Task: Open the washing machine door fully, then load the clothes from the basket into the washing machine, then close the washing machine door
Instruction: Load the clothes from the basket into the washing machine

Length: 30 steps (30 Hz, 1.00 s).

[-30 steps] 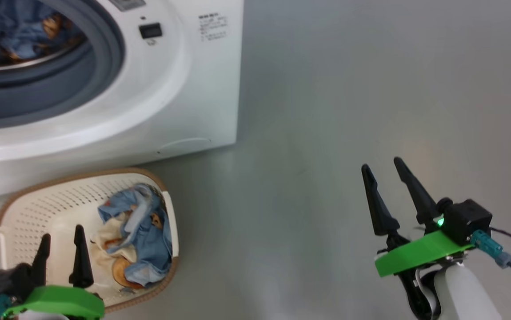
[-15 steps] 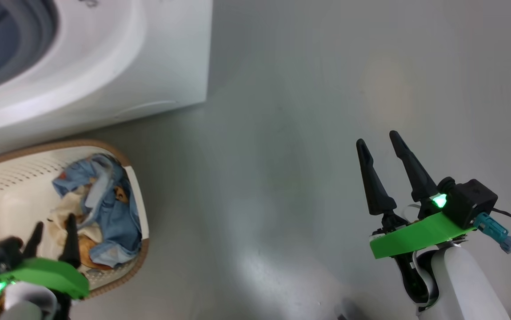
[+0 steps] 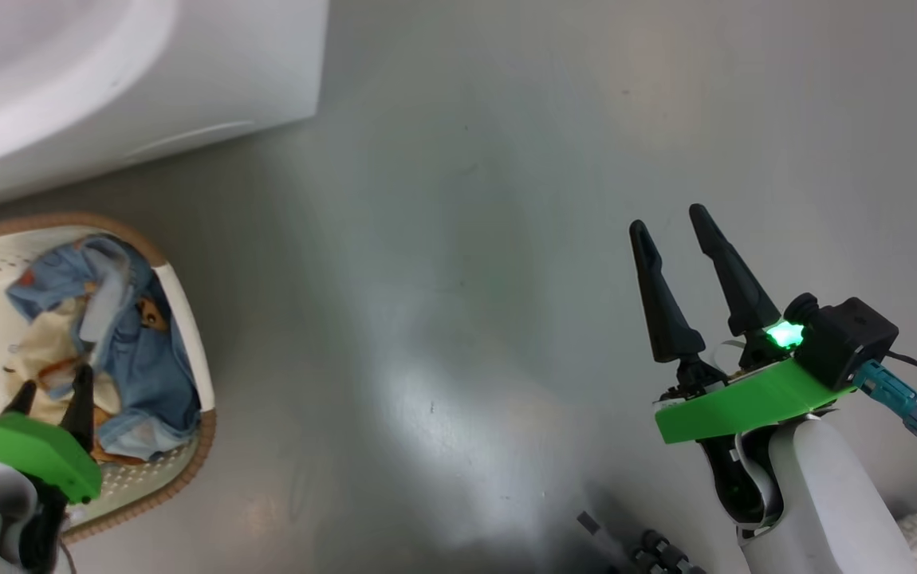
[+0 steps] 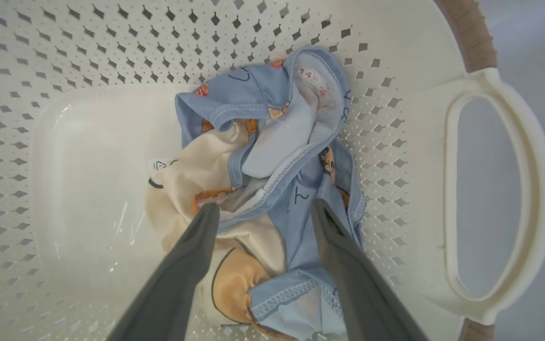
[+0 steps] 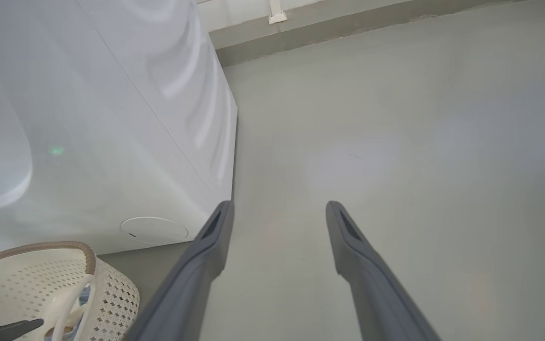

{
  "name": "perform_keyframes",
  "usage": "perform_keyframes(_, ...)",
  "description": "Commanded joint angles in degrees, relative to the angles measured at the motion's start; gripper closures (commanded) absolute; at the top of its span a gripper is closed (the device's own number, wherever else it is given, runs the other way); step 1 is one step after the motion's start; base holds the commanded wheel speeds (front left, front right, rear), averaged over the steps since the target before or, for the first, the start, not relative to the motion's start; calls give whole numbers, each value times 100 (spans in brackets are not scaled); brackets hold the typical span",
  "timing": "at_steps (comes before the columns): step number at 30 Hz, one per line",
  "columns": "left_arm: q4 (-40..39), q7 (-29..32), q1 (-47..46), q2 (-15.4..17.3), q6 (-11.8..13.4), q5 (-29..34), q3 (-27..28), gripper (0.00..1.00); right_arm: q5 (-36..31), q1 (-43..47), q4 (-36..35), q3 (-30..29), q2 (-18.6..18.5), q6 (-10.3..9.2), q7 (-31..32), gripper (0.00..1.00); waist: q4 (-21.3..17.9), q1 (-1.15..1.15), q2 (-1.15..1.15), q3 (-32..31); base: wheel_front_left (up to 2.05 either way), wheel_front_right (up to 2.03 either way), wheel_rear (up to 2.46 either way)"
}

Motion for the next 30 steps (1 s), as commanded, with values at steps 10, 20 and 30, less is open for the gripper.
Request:
perform_keyframes(10,-197,1192,-260,775,-17,-1056,-461,0,243,12,-163,207,12,51,-28,0,-280,0,0,550,0,0,0)
perform_keyframes(20,-246,1842,-603,864,-17,-1715,-606,0,305,-19,-241,206,12,51,-28,0,-347,0,0,925,0,0,0)
perform_keyframes(30,-213,1626,-944,1078,-17,-1602,-925,0,297,-50,-270,221,12,51,-28,0,-395,0,0,1117,0,0,0)
